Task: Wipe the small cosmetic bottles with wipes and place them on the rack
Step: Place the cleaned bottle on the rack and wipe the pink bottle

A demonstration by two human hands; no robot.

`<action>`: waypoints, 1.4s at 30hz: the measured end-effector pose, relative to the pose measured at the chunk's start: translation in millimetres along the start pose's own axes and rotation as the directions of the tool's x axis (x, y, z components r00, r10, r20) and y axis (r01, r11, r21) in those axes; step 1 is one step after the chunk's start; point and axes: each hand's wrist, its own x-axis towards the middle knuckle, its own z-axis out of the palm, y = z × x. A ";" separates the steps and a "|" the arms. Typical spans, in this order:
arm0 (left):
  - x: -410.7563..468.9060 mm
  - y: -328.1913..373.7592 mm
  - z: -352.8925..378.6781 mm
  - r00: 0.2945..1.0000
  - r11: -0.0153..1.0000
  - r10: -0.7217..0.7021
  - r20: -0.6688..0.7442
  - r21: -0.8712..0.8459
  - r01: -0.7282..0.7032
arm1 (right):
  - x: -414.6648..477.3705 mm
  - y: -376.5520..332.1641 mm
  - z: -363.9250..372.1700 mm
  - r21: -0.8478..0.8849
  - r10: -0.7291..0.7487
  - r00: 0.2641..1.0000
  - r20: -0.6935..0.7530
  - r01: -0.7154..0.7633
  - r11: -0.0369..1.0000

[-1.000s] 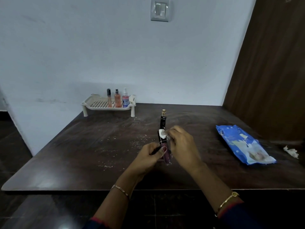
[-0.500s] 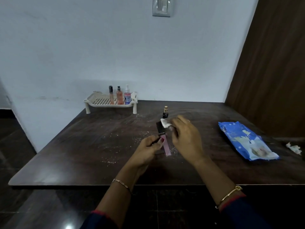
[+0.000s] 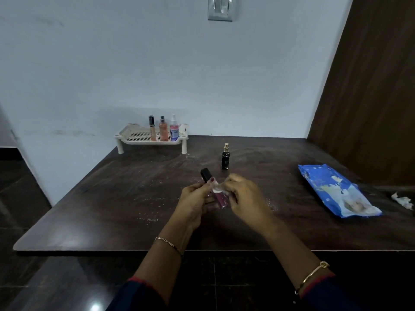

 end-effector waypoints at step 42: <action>9.5 29.1 -3.2 0.831 0.781 0.553 -0.062 0.386 -0.491 | 25.1 -24.6 7.6 0.890 0.718 0.558 0.416 -0.411 -0.197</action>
